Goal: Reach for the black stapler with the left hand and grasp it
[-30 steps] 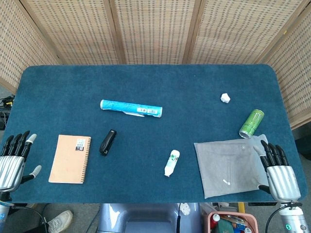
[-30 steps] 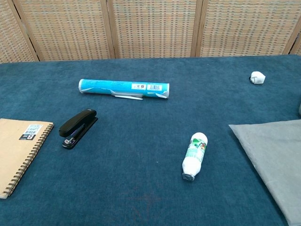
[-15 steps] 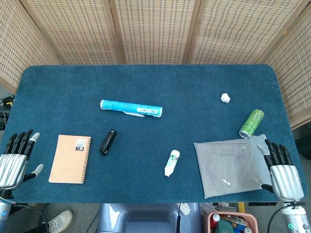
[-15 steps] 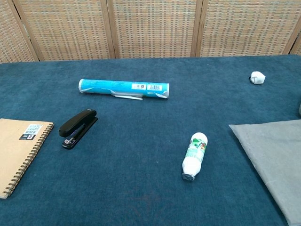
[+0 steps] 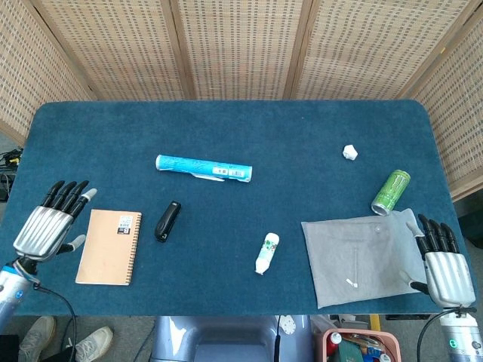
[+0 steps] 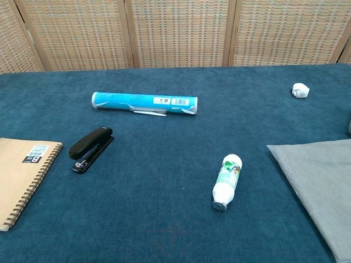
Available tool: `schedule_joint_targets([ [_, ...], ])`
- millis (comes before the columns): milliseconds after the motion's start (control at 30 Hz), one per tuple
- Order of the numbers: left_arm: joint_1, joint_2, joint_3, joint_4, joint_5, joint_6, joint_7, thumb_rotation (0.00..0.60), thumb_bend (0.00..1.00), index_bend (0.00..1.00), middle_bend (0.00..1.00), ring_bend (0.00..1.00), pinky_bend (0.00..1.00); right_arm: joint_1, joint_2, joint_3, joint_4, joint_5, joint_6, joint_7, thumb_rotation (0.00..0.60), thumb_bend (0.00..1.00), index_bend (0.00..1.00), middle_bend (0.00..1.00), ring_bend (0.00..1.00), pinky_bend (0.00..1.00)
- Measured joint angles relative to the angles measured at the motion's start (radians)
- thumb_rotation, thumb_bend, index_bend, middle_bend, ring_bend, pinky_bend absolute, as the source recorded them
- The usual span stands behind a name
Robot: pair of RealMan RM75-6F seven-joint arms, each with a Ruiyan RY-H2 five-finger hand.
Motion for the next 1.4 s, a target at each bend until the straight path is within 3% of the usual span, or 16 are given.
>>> schedule_joint_targets([
  [233,-0.180,-0.001,-0.015,0.068,0.021,-0.216,-0.025,0.600,0.22,0.08,0.00,0.00,0.00,0.013,-0.012,0.014,0.034,0.049,-0.039,0.012,0.600,0.11,0.00,0.00,0.00,0.00],
  [533,-0.310,-0.095,-0.007,0.131,0.020,-0.373,0.036,0.600,0.20,0.07,0.00,0.00,0.00,0.024,-0.023,0.028,0.067,0.098,-0.072,0.027,0.600,0.11,0.00,0.00,0.00,0.00],
  [967,-0.394,-0.203,0.032,0.235,0.000,-0.464,0.077,0.600,0.20,0.08,0.00,0.00,0.00,0.022,-0.028,0.041,0.098,0.130,-0.072,0.054,0.600,0.12,0.00,0.00,0.00,0.00],
  [1400,-0.457,-0.291,0.035,0.313,-0.049,-0.527,0.099,0.600,0.20,0.08,0.00,0.00,0.00,0.026,-0.032,0.043,0.111,0.143,-0.086,0.062,0.600,0.12,0.00,0.00,0.00,0.00],
])
